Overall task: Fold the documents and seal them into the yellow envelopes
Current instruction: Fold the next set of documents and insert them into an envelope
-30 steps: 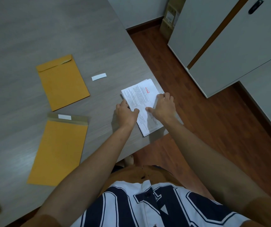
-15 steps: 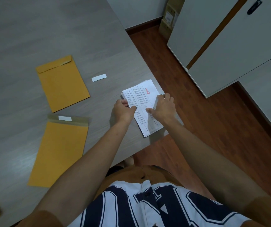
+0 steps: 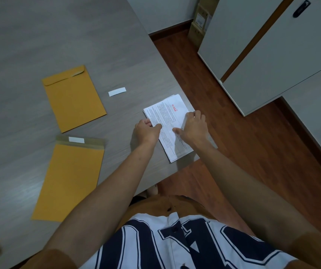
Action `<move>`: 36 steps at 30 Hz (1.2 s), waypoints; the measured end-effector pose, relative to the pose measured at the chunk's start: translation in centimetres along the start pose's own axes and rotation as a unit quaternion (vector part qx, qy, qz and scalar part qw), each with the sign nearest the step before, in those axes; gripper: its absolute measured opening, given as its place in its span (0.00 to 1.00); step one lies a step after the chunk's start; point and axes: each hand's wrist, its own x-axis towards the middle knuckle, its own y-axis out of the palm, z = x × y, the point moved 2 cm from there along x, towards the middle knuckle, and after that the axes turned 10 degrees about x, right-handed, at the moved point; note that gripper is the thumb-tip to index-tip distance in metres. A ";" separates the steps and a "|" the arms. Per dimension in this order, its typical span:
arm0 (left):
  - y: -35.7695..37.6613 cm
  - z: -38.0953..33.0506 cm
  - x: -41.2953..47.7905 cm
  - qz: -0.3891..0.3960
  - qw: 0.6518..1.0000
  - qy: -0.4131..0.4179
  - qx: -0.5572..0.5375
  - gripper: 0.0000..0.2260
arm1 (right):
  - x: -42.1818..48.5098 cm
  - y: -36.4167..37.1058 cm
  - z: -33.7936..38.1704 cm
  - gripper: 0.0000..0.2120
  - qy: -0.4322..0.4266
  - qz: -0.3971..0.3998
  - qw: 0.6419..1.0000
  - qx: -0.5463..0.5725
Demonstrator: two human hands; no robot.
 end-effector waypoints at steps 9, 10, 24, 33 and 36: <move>0.2 -1.1 0.3 -0.009 0.995 -0.035 -0.097 0.05 | 0.1 0.2 -0.1 0.37 0.000 0.001 1.000 0.004; 0.3 -1.1 0.2 -0.008 0.995 -0.031 -0.092 0.05 | 0.1 0.1 -0.1 0.36 0.001 0.000 1.000 0.004; 0.8 0.2 -1.1 -0.069 0.987 0.067 0.128 0.14 | 0.0 0.2 -0.2 0.35 -0.004 -0.004 1.000 0.000; 0.4 -0.3 -0.8 -0.047 0.995 0.038 0.073 0.15 | -0.1 0.3 -0.2 0.35 -0.008 -0.003 1.000 -0.004; 0.7 0.0 -0.2 -0.020 0.999 0.004 0.033 0.13 | -0.2 0.3 -0.2 0.35 -0.008 -0.006 1.000 -0.001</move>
